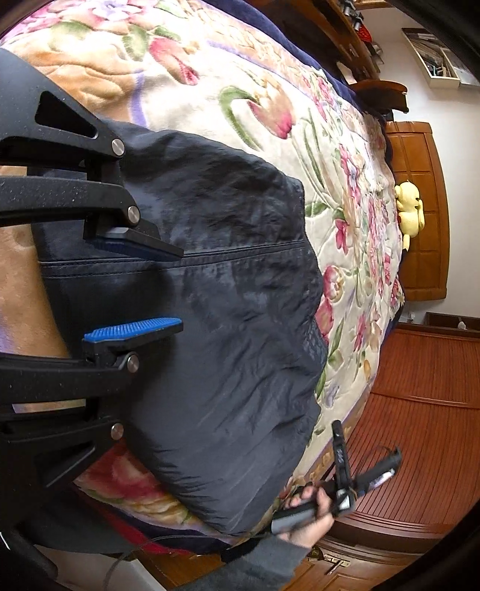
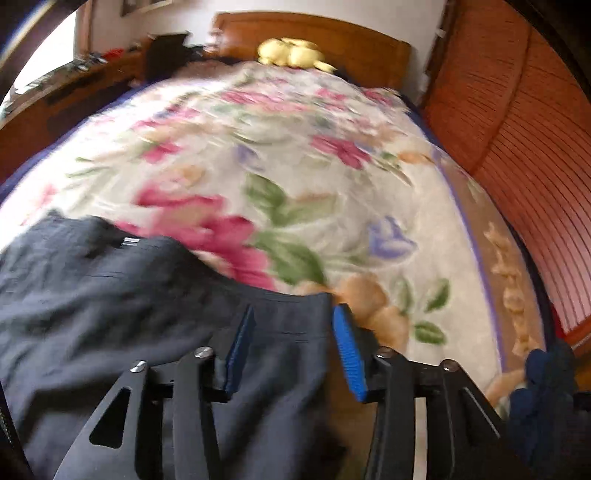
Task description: Fold large clothes
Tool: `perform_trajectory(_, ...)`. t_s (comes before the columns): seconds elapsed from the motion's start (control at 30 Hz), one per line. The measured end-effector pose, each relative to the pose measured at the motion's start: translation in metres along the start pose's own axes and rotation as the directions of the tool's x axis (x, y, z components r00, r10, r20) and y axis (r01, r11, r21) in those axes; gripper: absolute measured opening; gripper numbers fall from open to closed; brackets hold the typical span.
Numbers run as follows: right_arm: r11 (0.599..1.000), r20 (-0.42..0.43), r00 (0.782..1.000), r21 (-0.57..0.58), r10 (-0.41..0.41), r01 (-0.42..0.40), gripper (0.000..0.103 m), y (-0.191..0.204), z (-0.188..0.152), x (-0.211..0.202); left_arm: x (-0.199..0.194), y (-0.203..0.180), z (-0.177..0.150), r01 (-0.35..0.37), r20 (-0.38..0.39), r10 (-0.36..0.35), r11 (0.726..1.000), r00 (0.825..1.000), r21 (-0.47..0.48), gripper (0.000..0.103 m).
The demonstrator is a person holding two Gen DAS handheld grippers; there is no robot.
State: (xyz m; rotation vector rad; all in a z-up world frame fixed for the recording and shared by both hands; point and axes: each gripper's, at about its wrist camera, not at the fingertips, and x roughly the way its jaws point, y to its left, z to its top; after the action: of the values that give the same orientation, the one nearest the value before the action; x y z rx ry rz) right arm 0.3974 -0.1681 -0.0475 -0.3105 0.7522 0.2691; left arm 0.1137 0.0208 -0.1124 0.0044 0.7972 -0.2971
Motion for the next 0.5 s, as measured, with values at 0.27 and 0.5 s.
perform_trajectory(0.27,0.972,0.003,0.980,-0.126,0.200,-0.198,0.049,0.084,-0.025,-0.025,0.009,0.003,-0.006,-0.002,-0.018,0.002,1.000,1.000,-0.021,0.032)
perform_trajectory(0.5,0.957,-0.068,0.971,-0.166,0.230,-0.238,0.049,0.124,-0.037,0.025,0.012,0.006,-0.012,-0.006,-0.023,0.005,0.999,1.000,-0.033,0.032)
